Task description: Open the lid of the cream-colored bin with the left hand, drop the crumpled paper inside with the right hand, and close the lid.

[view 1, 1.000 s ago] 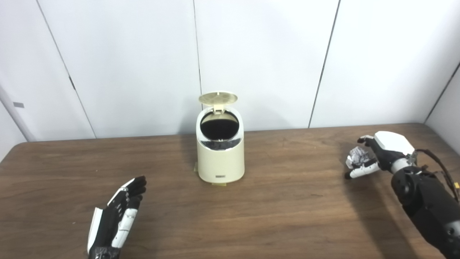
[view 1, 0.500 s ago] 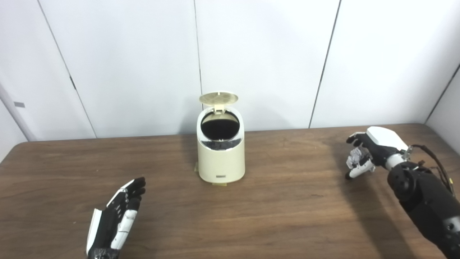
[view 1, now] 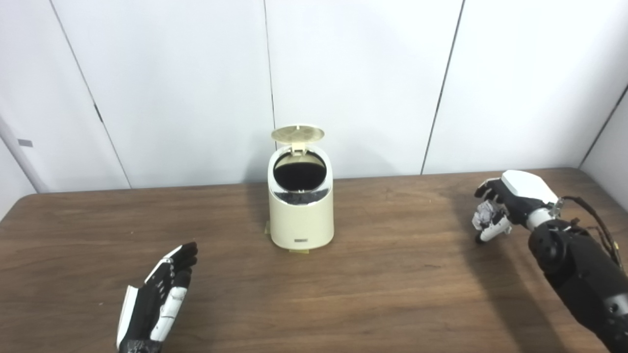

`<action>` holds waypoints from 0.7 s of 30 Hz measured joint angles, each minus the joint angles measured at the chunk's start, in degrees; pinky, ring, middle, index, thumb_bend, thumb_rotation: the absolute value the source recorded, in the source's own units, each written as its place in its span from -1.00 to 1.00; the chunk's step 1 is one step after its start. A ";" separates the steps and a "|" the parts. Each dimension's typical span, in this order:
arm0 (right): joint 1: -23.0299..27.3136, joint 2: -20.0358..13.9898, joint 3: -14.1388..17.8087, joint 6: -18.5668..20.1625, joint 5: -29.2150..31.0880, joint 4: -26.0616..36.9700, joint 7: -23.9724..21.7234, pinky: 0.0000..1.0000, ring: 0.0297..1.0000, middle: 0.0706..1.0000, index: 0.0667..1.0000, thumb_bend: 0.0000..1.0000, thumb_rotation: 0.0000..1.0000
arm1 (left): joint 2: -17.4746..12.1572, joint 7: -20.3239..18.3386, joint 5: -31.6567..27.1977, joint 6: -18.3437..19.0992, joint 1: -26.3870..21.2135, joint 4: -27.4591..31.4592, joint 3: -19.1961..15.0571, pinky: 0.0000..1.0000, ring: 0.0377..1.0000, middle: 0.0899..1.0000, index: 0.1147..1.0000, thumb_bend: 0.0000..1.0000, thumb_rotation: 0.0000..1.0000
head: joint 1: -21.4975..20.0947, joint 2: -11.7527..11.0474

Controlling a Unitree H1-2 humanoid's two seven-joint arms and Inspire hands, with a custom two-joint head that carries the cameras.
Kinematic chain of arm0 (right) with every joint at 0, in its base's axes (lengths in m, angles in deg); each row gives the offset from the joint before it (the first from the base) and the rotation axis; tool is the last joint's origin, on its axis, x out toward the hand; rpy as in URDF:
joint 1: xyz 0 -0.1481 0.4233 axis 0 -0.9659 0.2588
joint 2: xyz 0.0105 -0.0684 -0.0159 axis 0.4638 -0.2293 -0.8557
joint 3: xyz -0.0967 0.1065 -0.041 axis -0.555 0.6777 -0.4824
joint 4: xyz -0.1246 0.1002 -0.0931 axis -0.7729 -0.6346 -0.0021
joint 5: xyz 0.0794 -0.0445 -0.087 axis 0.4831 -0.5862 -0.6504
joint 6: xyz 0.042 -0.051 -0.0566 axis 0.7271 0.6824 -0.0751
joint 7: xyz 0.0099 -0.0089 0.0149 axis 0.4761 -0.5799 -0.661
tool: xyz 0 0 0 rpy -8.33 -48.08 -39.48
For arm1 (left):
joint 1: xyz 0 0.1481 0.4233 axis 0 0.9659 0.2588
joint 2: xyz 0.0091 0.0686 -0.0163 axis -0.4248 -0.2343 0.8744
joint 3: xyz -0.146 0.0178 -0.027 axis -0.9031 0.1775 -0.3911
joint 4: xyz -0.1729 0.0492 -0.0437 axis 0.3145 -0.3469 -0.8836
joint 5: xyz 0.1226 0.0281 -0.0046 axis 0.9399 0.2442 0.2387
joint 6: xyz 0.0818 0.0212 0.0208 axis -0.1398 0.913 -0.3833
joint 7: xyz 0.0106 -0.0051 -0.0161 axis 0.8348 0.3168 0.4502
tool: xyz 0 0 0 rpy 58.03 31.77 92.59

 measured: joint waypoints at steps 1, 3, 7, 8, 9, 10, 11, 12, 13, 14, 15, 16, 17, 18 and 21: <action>0.00 -0.01 -0.04 0.35 0.00 0.10 -0.17 0.35 0.41 0.38 0.38 0.62 -0.88 | 0.00 0.00 0.00 0.00 0.00 0.00 0.00 0.65 0.63 0.65 0.68 0.41 0.75 | 0.00 0.00; 0.00 -0.04 -0.07 0.51 -0.01 0.12 -0.23 0.35 0.41 0.38 0.38 0.62 -0.88 | -0.01 0.00 0.00 0.00 0.01 0.00 -0.01 0.65 0.63 0.65 0.68 0.41 0.75 | 0.00 0.00; 0.00 -0.13 -0.12 0.57 -0.01 0.14 -0.24 0.35 0.41 0.38 0.38 0.62 -0.88 | -0.01 0.00 0.00 0.00 0.01 0.00 0.00 0.65 0.63 0.65 0.68 0.41 0.75 | 0.00 0.00; 0.00 -0.15 -0.14 0.60 -0.01 0.14 -0.24 0.35 0.41 0.38 0.38 0.62 -0.88 | -0.01 0.00 0.00 0.00 0.01 0.00 0.00 0.65 0.63 0.65 0.68 0.41 0.75 | 0.00 0.00; 0.00 -0.16 -0.15 0.62 -0.01 0.14 -0.24 0.35 0.41 0.38 0.38 0.62 -0.88 | -0.02 0.00 0.00 0.00 0.01 0.00 0.00 0.65 0.63 0.65 0.68 0.41 0.75 | 0.00 0.00; 0.00 -0.17 -0.16 0.62 -0.01 0.14 -0.24 0.35 0.41 0.38 0.38 0.62 -0.88 | -0.02 0.00 0.00 0.00 0.02 0.00 0.00 0.65 0.63 0.65 0.68 0.41 0.75 | 0.00 0.00; 0.00 -0.18 -0.16 0.62 0.00 0.14 -0.24 0.35 0.41 0.38 0.38 0.62 -0.88 | -0.02 0.00 0.00 0.00 0.02 0.00 0.00 0.65 0.63 0.65 0.68 0.41 0.75 | 0.00 0.00; 0.00 -0.20 -0.17 0.63 -0.01 0.14 -0.25 0.35 0.41 0.38 0.38 0.62 -0.88 | -0.02 0.00 0.00 0.00 0.02 0.00 0.00 0.65 0.63 0.65 0.68 0.41 0.75 | 0.00 0.00; 0.00 -0.24 -0.20 0.63 0.00 0.14 -0.25 0.35 0.41 0.38 0.38 0.62 -0.88 | -0.02 0.00 0.00 0.00 0.02 0.00 0.00 0.65 0.63 0.65 0.68 0.41 0.75 | 0.00 0.00; 0.00 -0.28 -0.22 0.63 0.00 0.14 -0.25 0.35 0.41 0.38 0.38 0.62 -0.88 | -0.02 0.00 0.00 0.00 0.02 0.00 0.00 0.65 0.63 0.65 0.68 0.41 0.75 | 0.00 0.00; 0.00 -0.29 -0.23 0.63 -0.01 0.14 -0.25 0.35 0.41 0.38 0.38 0.62 -0.88 | -0.02 0.00 0.00 0.00 0.02 0.00 0.00 0.65 0.63 0.65 0.68 0.41 0.75 | 0.00 0.00; 0.04 -0.34 -0.47 0.71 -0.17 0.07 -0.25 0.39 0.47 0.45 0.43 0.69 -0.73 | -0.02 0.00 -0.01 0.00 0.03 0.00 -0.01 0.64 0.63 0.64 0.67 0.41 0.74 | -0.09 0.09; 0.22 -0.53 -0.92 0.76 -0.53 -0.02 -0.30 0.42 0.50 0.49 0.45 0.72 -0.66 | -0.02 0.01 -0.01 0.00 0.03 0.00 -0.02 0.63 0.63 0.64 0.67 0.41 0.74 | -0.09 0.09; 0.54 -0.80 -1.60 0.77 -1.25 -0.33 -0.38 0.43 0.52 0.51 0.46 0.75 -0.61 | -0.02 0.01 -0.02 0.00 0.04 0.00 -0.04 0.62 0.62 0.63 0.67 0.41 0.73 | -0.09 0.09; 2.07 -1.52 -3.58 1.00 -3.30 -2.51 -1.09 0.52 0.61 0.58 0.51 0.82 -0.43 | -0.04 0.07 0.00 0.00 0.12 0.00 -0.11 0.60 0.61 0.63 0.66 0.45 0.75 | -0.17 0.26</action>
